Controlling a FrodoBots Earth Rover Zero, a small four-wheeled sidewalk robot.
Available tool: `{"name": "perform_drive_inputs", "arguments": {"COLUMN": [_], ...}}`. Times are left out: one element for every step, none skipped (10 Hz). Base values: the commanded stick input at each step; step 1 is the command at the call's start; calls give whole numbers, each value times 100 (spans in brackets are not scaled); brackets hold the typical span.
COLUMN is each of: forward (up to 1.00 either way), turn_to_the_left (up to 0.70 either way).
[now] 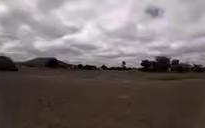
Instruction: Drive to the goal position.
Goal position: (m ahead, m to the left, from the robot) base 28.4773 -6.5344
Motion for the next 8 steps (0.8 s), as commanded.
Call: {"name": "perform_drive_inputs", "arguments": {"forward": [45,45,45,45,45,45,45,45], "turn_to_the_left": [0,0,0,0,0,0,0,0]}}
